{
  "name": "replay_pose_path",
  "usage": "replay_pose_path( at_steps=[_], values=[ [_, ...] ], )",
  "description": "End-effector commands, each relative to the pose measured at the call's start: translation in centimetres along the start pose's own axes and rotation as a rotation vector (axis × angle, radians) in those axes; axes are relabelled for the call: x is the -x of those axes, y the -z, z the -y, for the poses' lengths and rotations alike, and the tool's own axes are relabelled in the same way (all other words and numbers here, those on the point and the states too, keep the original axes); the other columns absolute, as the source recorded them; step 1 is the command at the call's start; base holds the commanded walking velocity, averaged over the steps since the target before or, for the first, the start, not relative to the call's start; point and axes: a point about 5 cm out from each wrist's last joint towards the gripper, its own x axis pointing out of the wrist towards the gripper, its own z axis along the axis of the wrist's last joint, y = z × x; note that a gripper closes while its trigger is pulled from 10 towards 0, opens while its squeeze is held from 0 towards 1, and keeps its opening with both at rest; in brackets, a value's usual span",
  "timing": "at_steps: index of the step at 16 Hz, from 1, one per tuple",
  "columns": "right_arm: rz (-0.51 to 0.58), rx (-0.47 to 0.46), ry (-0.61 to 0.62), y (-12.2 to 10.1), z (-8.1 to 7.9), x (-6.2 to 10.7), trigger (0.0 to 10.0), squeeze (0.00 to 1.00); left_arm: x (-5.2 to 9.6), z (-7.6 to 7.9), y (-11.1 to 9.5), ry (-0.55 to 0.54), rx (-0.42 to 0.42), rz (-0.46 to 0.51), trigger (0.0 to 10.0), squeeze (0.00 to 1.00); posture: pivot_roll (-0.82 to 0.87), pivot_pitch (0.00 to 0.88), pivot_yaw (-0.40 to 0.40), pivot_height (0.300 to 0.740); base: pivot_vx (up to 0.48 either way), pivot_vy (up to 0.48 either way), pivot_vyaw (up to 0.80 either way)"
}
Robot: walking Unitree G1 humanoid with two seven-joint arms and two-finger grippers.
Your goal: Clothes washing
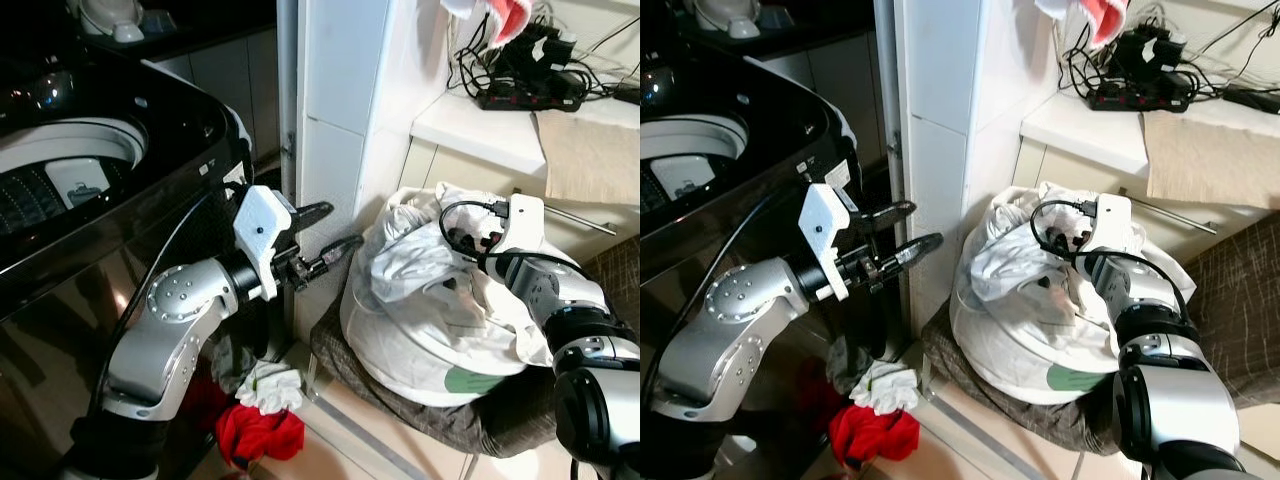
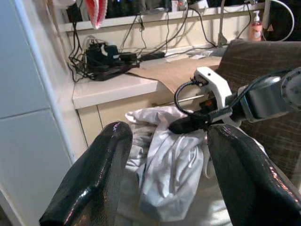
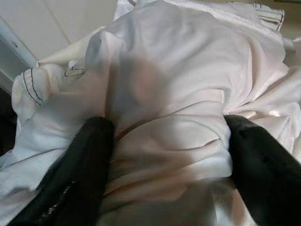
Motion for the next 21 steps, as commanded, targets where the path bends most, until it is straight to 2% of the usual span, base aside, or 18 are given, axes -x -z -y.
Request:
replay_pose_path(
  at_steps=[1, 8, 16, 19, 21],
  values=[
    [0.005, -0.070, -0.021, -0.2, -0.1, -0.1, 0.0, 0.00, 0.0, 0.5, 0.0, 0.034, 0.002, -0.011, 10.0, 0.00, -0.01, 0.000, -0.049, 0.740, 0.000, 0.000, 0.00],
    [0.009, -0.085, -0.030, -0.3, 0.0, 0.0, 0.0, 0.00, 0.1, 0.4, -0.1, 0.042, -0.004, -0.014, 10.0, 0.00, -0.01, 0.000, -0.044, 0.740, 0.000, 0.000, 0.00],
    [0.076, -0.042, -0.014, -2.2, 0.8, 0.5, 0.0, 0.00, 0.1, 0.2, -0.2, 0.026, -0.023, -0.009, 10.0, 0.00, -0.01, 0.000, -0.044, 0.740, 0.000, 0.000, 0.00],
    [0.137, 0.015, 0.025, -4.1, 1.7, 1.4, 0.0, 0.00, 0.1, 0.3, -0.2, 0.026, -0.026, -0.011, 10.0, 0.00, -0.02, 0.000, -0.046, 0.740, 0.000, 0.000, 0.00],
    [0.239, 0.080, 0.046, -7.0, 2.0, 2.7, 0.0, 0.00, 0.2, 0.3, -0.3, 0.027, -0.036, -0.013, 10.0, 0.00, -0.02, 0.000, -0.045, 0.740, 0.000, 0.000, 0.00]
  ],
)
